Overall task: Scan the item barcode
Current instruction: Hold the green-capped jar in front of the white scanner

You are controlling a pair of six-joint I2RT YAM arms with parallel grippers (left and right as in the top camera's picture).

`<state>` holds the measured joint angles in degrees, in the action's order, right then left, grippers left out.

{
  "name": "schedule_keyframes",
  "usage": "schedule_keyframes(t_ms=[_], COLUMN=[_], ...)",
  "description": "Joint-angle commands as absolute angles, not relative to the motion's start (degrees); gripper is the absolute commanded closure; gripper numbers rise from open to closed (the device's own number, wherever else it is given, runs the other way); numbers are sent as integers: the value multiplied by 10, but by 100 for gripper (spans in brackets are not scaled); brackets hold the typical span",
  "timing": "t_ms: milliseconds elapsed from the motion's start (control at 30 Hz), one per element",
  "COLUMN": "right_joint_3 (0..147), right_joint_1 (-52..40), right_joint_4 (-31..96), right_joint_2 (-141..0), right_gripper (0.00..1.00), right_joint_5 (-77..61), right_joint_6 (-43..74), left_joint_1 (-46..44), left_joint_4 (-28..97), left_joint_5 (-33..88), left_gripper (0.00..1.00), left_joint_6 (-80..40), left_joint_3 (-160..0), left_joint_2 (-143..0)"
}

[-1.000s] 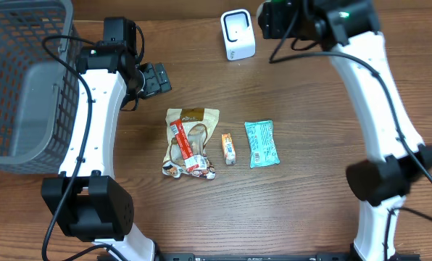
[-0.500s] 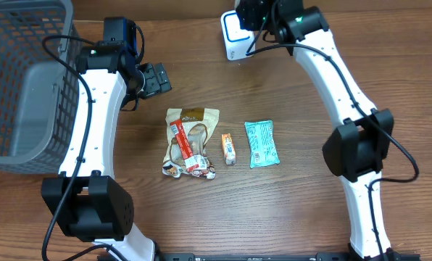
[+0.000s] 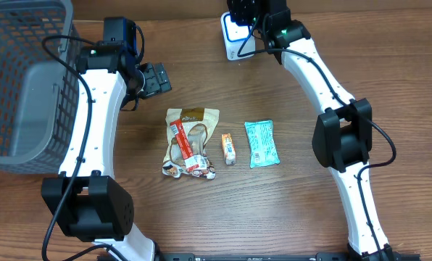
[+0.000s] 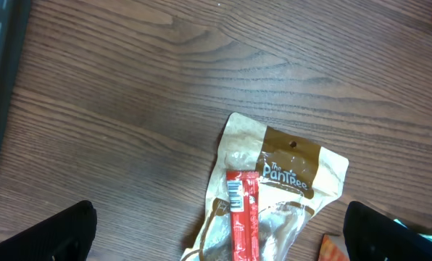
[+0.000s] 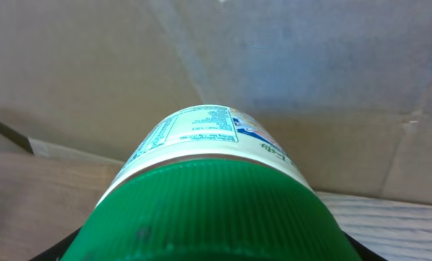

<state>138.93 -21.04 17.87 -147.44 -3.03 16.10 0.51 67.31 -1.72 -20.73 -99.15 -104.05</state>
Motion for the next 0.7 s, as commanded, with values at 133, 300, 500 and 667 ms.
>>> schedule_keyframes(t_ms=[133, 300, 500, 667], right_joint_3=[1397, 1380, 1380, 1380], right_joint_1=[-213, -213, -216, -217], right_joint_4=[148, 103, 83, 84], right_joint_2=[-1498, -1499, -1499, -1499], right_gripper=[96, 96, 96, 96], right_joint_5=[-31, -32, -31, -31], right_joint_6=[240, 205, 153, 147], left_joint_1=[6, 6, 6, 6], left_joint_4=[672, 672, 672, 672], left_joint_5=[-19, -19, -19, -19], left_gripper=[0, 0, 0, 0], left_joint_6=[-194, -194, -194, -194], left_joint_3=[-999, -999, -999, -999], left_joint_2=[-1032, -1032, -1032, -1032])
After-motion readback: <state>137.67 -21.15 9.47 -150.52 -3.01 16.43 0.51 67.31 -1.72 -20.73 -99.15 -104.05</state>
